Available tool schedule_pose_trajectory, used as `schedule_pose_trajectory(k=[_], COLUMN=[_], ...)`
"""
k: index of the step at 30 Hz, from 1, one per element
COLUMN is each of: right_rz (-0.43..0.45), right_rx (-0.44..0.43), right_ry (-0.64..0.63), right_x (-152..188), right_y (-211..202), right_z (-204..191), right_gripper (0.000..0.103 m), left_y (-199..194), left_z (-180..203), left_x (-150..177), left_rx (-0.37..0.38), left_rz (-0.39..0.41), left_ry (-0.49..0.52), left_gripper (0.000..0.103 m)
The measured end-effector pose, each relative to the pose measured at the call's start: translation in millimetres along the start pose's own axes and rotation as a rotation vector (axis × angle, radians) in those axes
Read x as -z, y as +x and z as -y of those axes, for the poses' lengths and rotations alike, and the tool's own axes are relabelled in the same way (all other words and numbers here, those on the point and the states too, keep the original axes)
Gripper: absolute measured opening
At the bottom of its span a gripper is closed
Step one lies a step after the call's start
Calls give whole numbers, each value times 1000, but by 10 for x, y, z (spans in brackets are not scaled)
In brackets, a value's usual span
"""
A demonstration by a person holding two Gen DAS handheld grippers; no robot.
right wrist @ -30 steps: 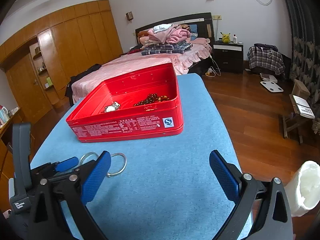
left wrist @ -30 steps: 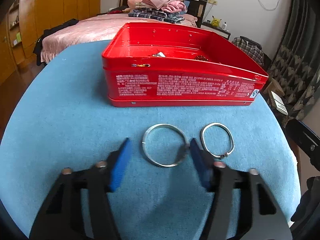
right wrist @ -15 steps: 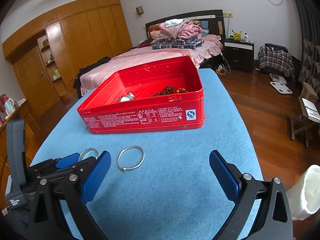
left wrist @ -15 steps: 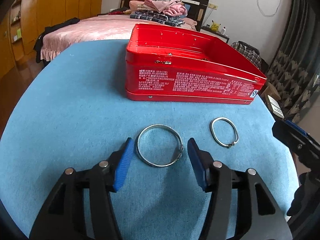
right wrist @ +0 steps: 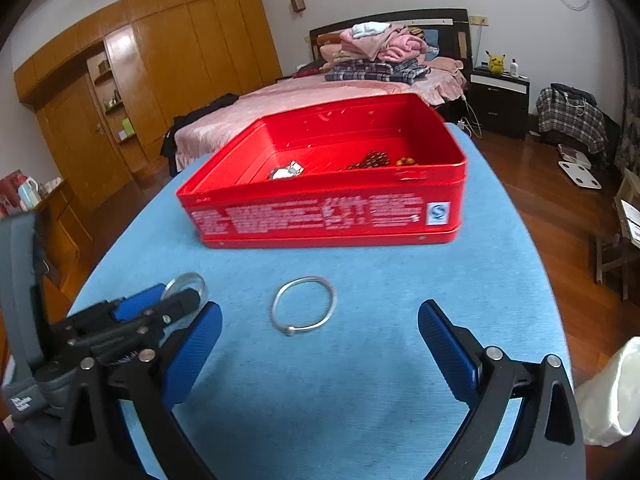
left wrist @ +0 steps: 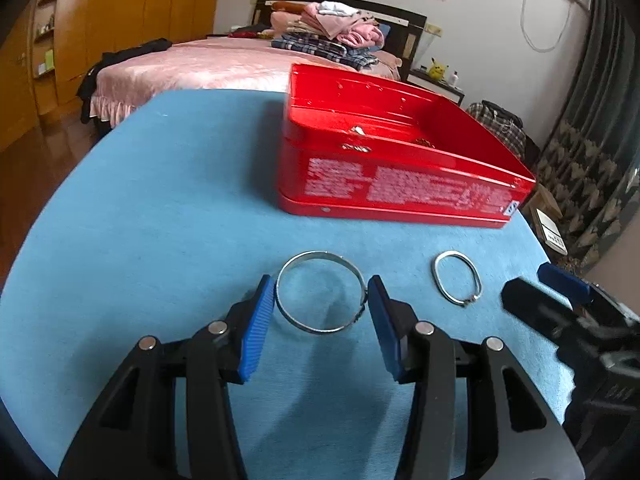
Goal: Organize jewelry
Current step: 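Grasp the larger silver bangle with the left gripper while the right grasps the smaller one, then carry both silver bangles into the red tin and open both grippers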
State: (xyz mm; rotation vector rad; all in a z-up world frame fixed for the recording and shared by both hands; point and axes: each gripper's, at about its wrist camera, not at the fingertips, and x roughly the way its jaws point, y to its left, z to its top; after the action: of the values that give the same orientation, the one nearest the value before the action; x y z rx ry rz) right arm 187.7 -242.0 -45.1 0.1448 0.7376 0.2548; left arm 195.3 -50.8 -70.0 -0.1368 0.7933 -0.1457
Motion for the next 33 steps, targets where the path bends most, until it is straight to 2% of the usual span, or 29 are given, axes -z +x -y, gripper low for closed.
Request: schedule_pose_trajectory(k=[6, 10, 14, 21, 26, 27, 28, 32, 33], right_rz=[-55, -87, -102, -112, -111, -109, -116, -129, -124], right_rx=[43, 40, 66, 148, 154, 160, 159, 113, 102], right_ry=[15, 28, 24, -19, -40, -44, -46, -37, -22], right_x=[6, 2, -16, -11, 0, 0, 7, 26, 31], right_y=[164, 275, 351, 395, 384, 369, 357, 301, 282], right_z=[-98, -116, -157, -236, -237, -236, -224, -148, -131], right_gripper=[81, 69, 66, 44, 41, 25, 17, 16, 20], left_y=[-55, -65, -67, -66, -85, -85, -88, -94, -95], left_z=[-94, -174, -204, -238, -203, -199, -182, -130, -116], left_x=[-17, -24, -30, -45, -35, -37, -36, -30, -27], left_rx=[-23, -30, -30, -18, -15, -14, -13, -5, -2], left_rz=[2, 0, 1, -6, -4, -4, -3, -4, -4], left_ry=[13, 6, 4, -3, 5, 6, 6, 12, 13], left_gripper=[46, 46, 46, 46, 46, 46, 46, 46, 46])
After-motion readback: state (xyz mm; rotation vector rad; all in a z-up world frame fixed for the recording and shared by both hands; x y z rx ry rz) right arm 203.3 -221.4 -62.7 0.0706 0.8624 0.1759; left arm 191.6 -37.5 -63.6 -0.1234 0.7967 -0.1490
